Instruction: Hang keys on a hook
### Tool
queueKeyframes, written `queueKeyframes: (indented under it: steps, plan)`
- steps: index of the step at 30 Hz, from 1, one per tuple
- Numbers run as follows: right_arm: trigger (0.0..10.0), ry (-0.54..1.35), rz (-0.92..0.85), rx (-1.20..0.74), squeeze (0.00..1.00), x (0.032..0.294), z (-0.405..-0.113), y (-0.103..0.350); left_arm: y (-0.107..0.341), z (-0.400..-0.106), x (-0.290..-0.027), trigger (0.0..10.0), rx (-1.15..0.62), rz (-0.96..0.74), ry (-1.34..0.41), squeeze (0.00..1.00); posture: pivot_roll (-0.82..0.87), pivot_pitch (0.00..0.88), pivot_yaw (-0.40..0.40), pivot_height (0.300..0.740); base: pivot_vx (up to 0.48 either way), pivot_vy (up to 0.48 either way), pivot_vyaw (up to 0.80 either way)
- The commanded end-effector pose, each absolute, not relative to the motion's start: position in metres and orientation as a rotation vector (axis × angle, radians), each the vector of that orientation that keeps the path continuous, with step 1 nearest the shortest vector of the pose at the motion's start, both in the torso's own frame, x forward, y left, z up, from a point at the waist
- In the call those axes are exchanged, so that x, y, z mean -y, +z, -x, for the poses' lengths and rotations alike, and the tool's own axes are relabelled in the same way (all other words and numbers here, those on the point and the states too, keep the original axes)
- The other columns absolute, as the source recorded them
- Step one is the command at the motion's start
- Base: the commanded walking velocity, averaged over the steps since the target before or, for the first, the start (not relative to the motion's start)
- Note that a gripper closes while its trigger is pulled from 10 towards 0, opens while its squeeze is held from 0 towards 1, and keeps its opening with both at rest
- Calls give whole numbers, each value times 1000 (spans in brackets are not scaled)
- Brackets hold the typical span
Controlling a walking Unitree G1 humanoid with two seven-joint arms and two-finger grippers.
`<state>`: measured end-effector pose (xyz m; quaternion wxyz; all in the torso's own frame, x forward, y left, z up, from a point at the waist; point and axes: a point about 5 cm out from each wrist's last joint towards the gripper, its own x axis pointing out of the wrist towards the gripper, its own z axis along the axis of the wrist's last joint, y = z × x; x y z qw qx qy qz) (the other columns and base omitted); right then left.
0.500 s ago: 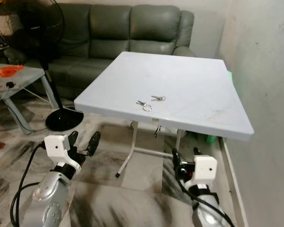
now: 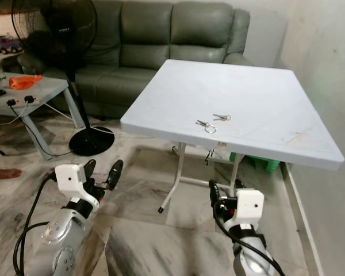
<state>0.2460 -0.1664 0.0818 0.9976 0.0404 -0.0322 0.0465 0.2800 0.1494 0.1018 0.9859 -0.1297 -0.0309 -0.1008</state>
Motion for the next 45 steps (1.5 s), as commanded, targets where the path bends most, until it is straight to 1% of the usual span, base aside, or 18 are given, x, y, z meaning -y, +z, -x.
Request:
queueKeyframes:
  steps: [1, 10, 45]
  plan:
    - [10000, 80, -72, 79, 0, 170, -247, 86, 104, -282, -149, 10000, 62, 252, -197, 0, 23, 15, -27, 740, 0, 0, 0]
    - [10000, 80, -70, 82, 0, 171, -249, 87, 104, -284, -148, 10000, 49, 266, -193, 0, 23, 13, -29, 740, 0, 0, 0]
    - [10000, 86, -64, 86, 0, 171, -251, 88, 103, -286, -146, 10000, 41, 268, -200, 0, 18, 0, -33, 740, 373, 0, 0]
